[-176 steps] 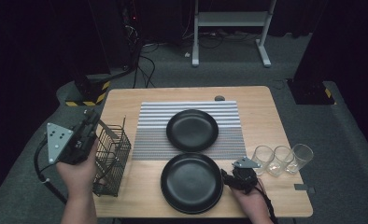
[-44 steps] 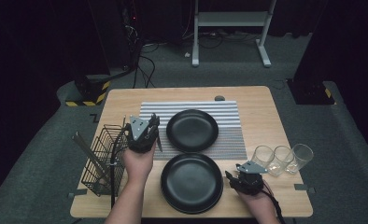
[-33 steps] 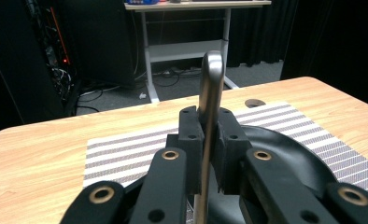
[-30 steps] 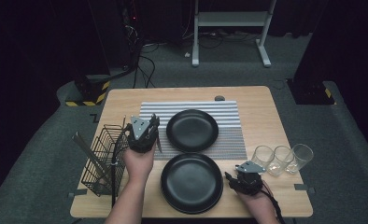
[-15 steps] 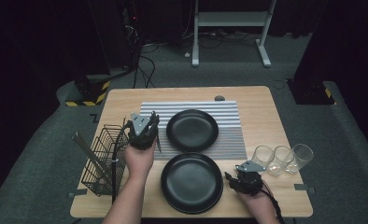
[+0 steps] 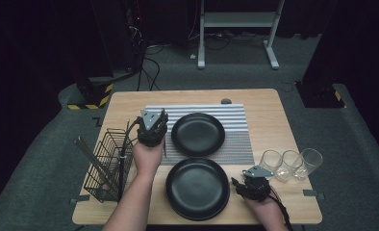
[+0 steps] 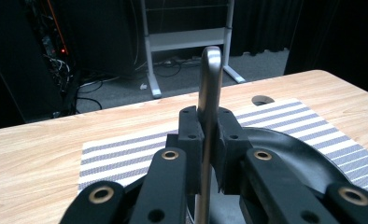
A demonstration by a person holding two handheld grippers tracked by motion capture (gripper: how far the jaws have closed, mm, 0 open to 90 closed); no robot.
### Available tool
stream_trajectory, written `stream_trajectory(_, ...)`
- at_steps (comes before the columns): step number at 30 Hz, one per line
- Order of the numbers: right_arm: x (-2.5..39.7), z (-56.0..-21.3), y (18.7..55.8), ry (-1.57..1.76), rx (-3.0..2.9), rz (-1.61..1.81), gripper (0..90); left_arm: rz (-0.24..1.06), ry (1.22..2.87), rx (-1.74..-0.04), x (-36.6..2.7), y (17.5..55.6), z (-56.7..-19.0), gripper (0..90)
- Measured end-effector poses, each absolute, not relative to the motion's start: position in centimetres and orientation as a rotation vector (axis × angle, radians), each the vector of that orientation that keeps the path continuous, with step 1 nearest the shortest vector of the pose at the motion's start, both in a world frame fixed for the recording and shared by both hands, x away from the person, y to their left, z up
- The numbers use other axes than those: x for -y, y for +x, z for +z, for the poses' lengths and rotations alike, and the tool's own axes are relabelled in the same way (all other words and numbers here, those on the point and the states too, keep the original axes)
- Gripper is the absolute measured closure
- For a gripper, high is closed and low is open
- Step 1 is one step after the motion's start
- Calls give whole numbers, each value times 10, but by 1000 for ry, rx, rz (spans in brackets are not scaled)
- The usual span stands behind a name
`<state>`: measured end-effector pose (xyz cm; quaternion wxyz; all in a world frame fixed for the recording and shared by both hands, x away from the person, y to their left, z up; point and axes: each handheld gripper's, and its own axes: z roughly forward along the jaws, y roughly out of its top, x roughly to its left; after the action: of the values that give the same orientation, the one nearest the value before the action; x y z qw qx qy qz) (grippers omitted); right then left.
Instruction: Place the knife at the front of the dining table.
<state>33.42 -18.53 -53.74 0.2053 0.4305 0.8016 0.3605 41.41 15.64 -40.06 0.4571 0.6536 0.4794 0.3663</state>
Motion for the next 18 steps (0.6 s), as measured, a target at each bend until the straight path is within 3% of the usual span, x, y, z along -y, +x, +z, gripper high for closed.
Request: stream_trajectory(18, 185, -537, 334, 1195, -2239, 1007, 436, 859, 1655, -1212, -153, 447, -403, 829)
